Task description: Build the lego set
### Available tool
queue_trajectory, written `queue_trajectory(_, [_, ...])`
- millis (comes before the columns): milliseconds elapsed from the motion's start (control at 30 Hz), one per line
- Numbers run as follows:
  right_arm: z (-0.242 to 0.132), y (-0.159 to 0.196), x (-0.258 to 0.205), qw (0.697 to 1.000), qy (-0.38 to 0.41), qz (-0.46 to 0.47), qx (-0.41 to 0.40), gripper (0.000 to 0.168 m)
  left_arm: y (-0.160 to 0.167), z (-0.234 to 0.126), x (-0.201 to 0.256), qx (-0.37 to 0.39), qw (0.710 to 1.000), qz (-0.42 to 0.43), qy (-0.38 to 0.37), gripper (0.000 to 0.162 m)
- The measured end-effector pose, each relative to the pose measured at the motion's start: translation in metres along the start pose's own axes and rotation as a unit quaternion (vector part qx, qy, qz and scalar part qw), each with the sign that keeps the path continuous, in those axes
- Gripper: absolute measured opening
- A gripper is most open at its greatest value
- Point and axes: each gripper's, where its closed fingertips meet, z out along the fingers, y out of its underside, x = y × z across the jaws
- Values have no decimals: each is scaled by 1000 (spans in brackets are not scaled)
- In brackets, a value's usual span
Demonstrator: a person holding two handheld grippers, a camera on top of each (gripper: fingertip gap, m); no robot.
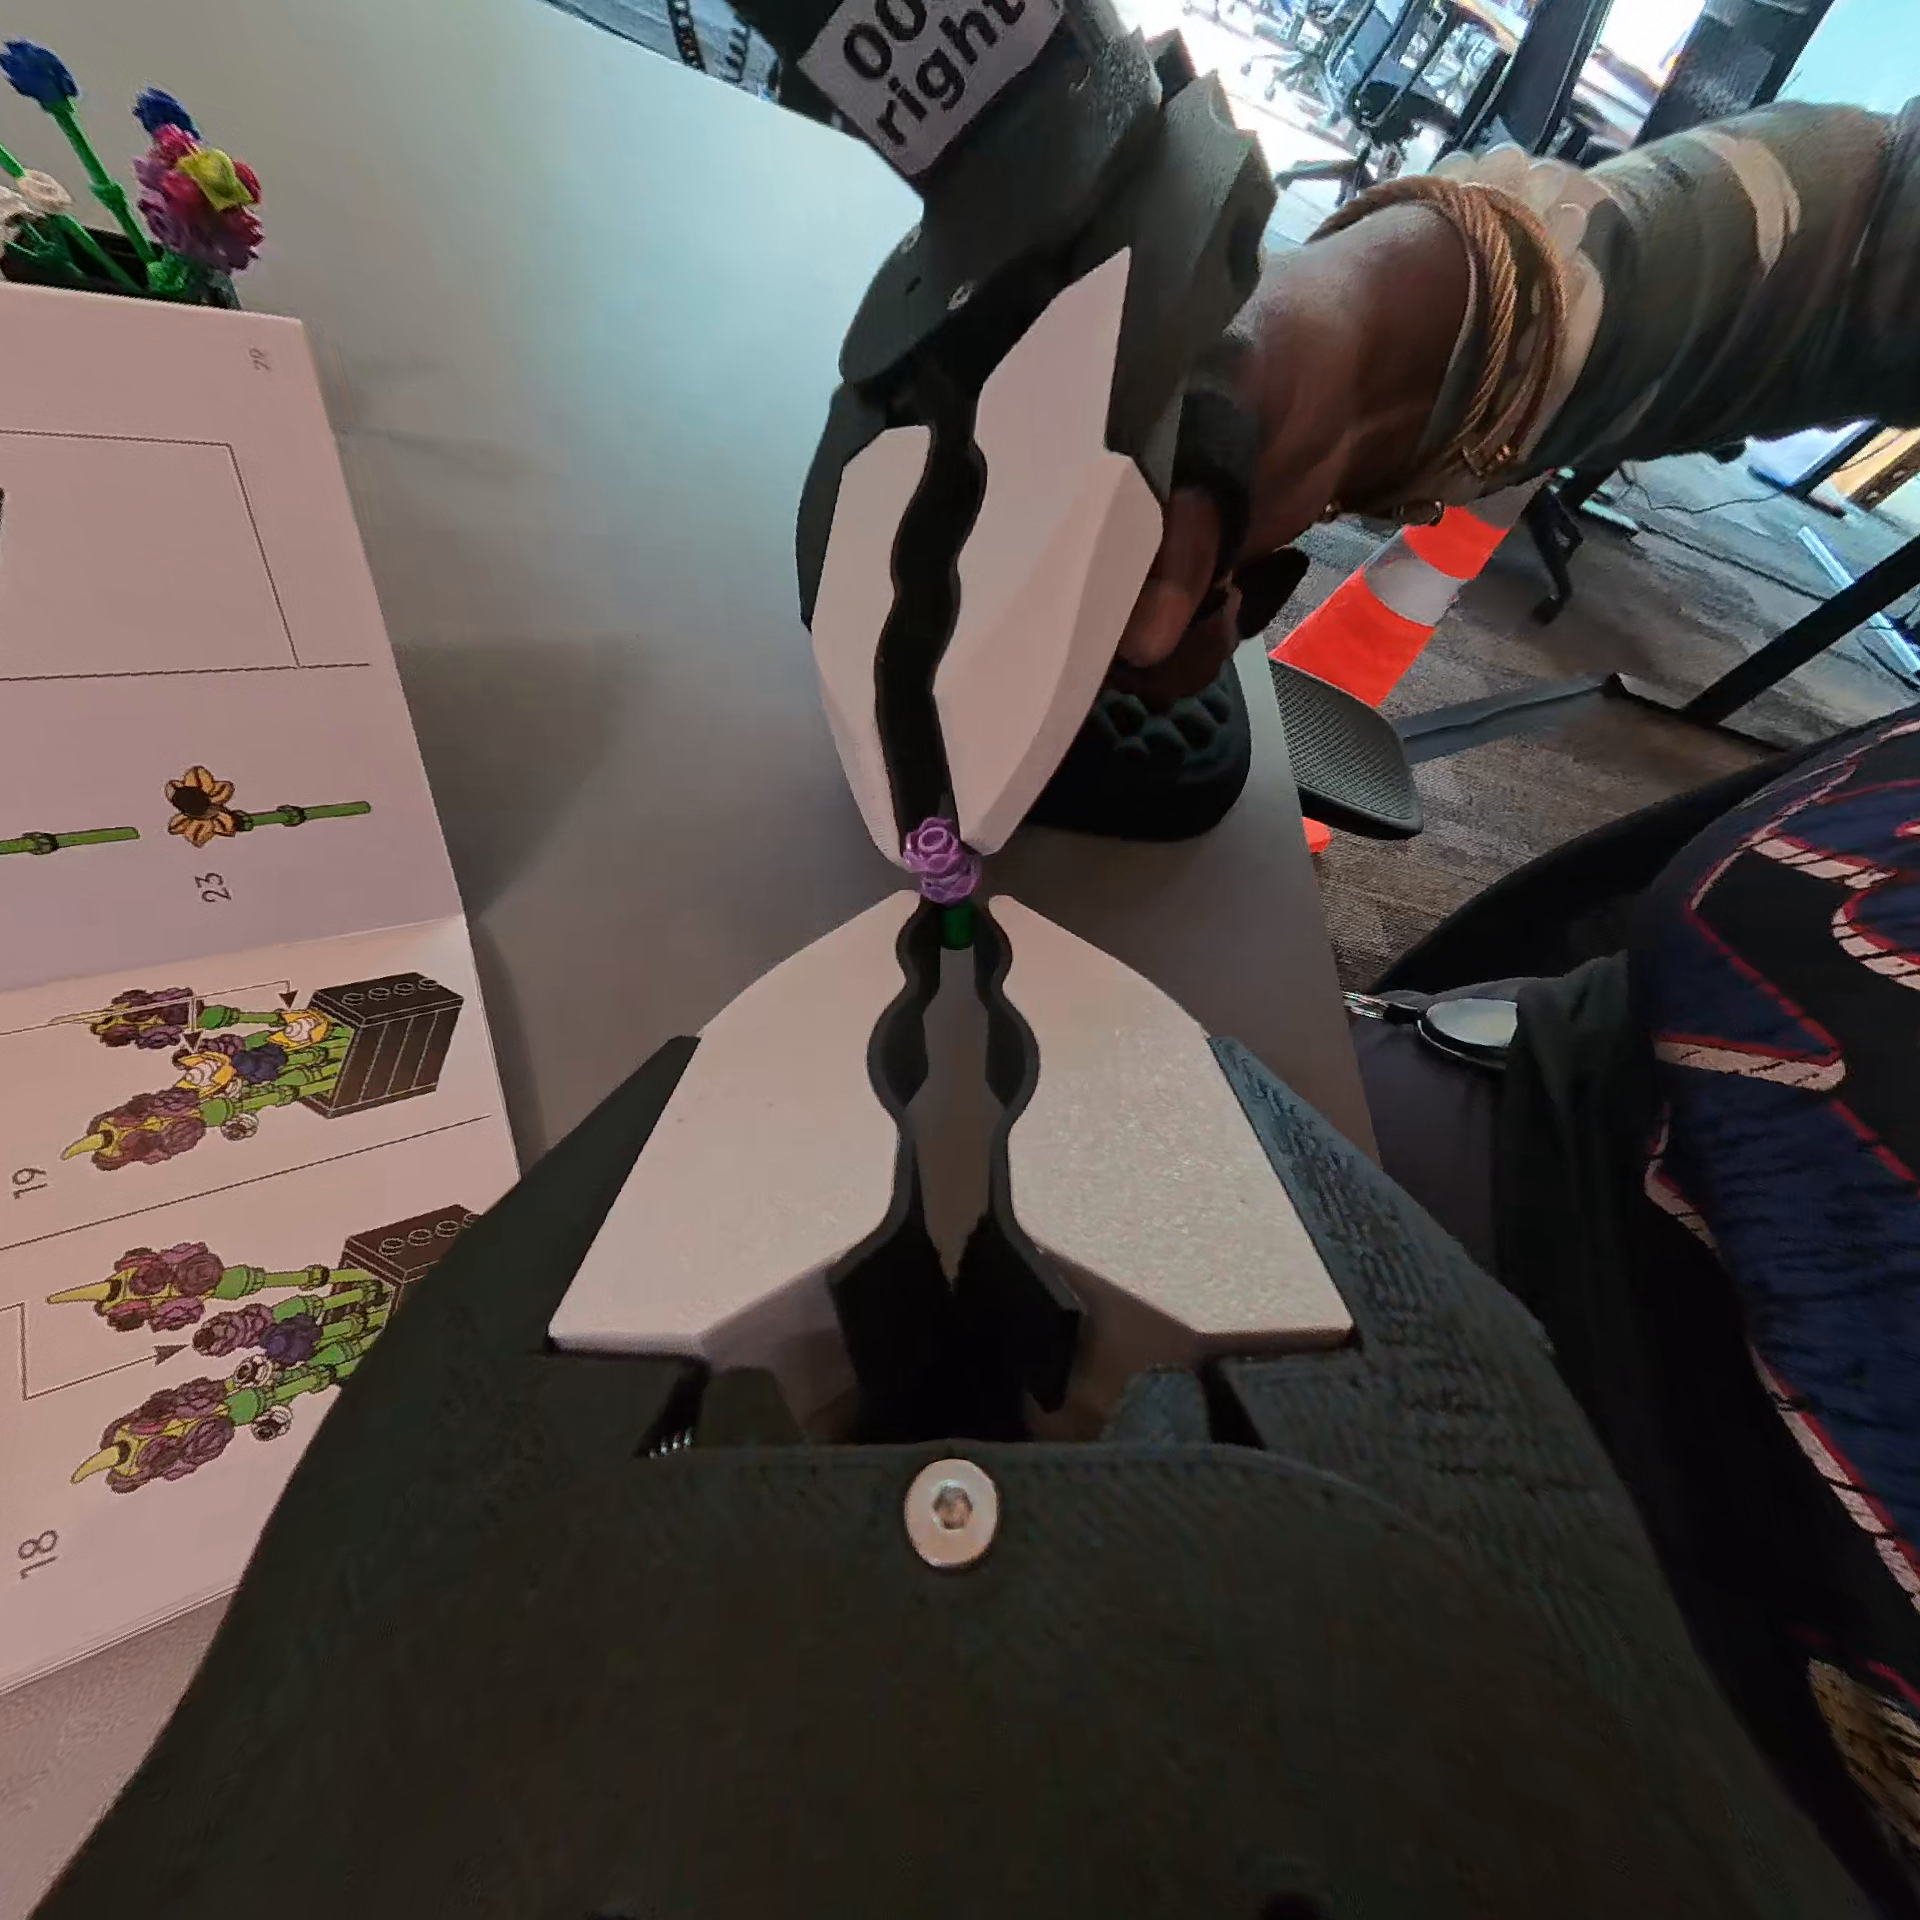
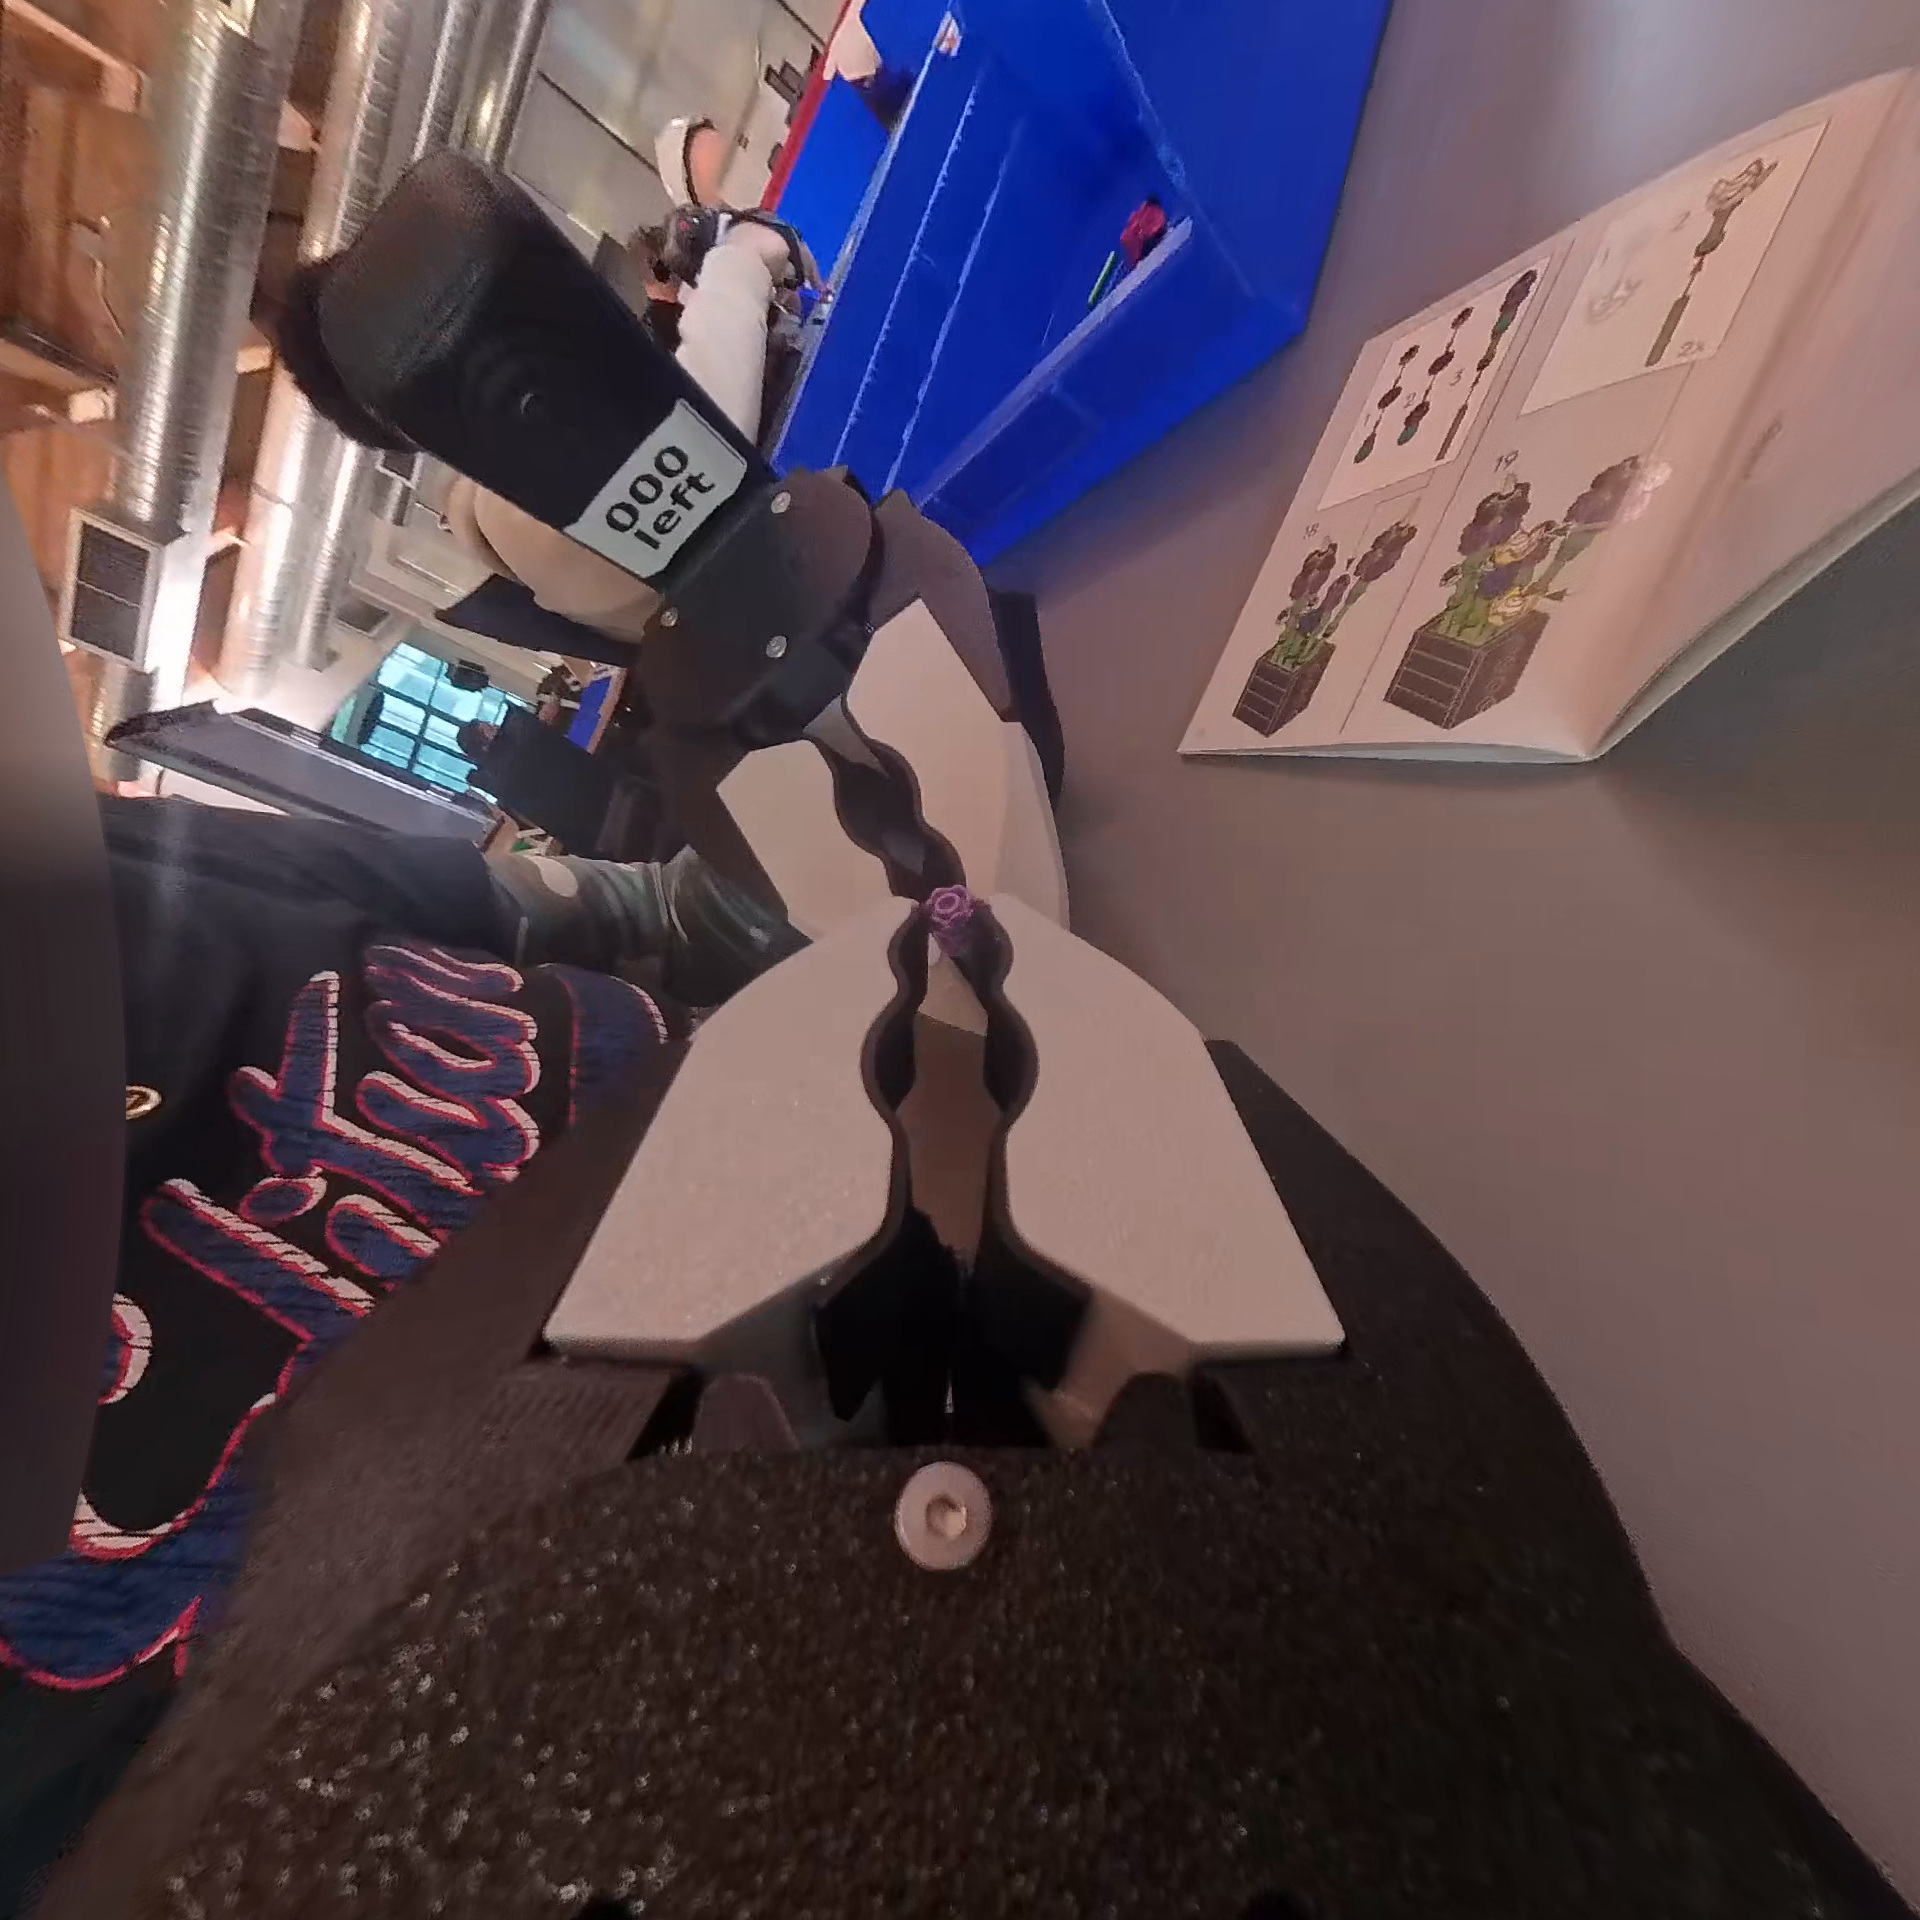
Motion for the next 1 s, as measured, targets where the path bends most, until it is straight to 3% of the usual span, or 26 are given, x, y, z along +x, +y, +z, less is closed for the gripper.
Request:
queue_trajectory(267, [1,2,2,1000,5,-17,24,9,2,1,1,-6,1000,-9,10,5])
queue_trajectory(633, [5,-29,-9,970,-43,42,236,9,-22,-22,-6,110,991,-72,35,5])
queue_trajectory(900, [11,-34,-10,961,-28,24,272,9,-25,-24,-7,125,987,-88,47,5])
queue_trajectory(1000, [10,-42,-12,945,-50,20,324,8,-31,-30,-10,153,981,-105,50,5])
